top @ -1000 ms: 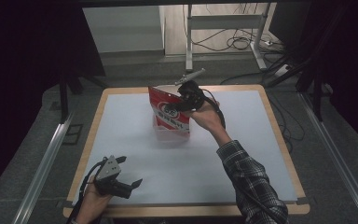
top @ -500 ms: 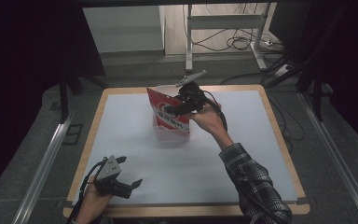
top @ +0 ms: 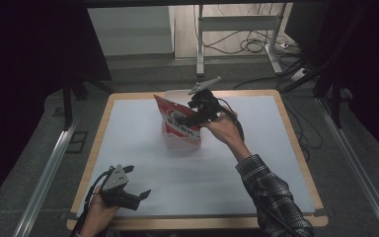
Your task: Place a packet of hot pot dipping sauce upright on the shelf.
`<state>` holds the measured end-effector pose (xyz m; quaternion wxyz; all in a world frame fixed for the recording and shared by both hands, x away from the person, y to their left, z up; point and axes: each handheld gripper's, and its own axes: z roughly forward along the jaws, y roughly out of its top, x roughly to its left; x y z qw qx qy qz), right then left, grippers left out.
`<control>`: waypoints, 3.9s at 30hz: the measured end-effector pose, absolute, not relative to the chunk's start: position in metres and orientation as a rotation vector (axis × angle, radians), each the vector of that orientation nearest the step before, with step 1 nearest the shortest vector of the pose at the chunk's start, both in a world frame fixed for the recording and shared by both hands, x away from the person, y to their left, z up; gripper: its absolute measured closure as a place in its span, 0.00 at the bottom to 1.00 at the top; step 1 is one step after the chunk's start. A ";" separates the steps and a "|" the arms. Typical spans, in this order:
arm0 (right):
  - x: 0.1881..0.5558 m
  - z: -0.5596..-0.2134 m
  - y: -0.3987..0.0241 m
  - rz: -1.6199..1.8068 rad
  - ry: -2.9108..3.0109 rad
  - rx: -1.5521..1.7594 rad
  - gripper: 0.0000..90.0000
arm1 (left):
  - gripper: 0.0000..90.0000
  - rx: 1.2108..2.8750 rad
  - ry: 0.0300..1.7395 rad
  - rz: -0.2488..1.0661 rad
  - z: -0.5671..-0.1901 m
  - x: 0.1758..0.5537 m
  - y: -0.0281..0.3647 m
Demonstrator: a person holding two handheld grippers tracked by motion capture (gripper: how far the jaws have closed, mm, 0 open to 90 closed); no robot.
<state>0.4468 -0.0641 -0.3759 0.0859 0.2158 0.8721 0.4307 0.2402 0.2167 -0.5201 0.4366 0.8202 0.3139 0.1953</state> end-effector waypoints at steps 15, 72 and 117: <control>0.436 -0.372 -0.076 1.321 2.574 0.654 0.06 | 0.00 2.042 0.780 0.485 -0.520 0.240 0.216; 0.400 -0.389 -0.137 1.281 2.488 0.719 0.00 | 0.00 2.000 0.770 0.459 -0.520 0.239 0.218; 0.354 -0.411 -0.192 1.235 2.424 0.767 0.00 | 0.00 2.012 0.768 0.459 -0.520 0.239 0.216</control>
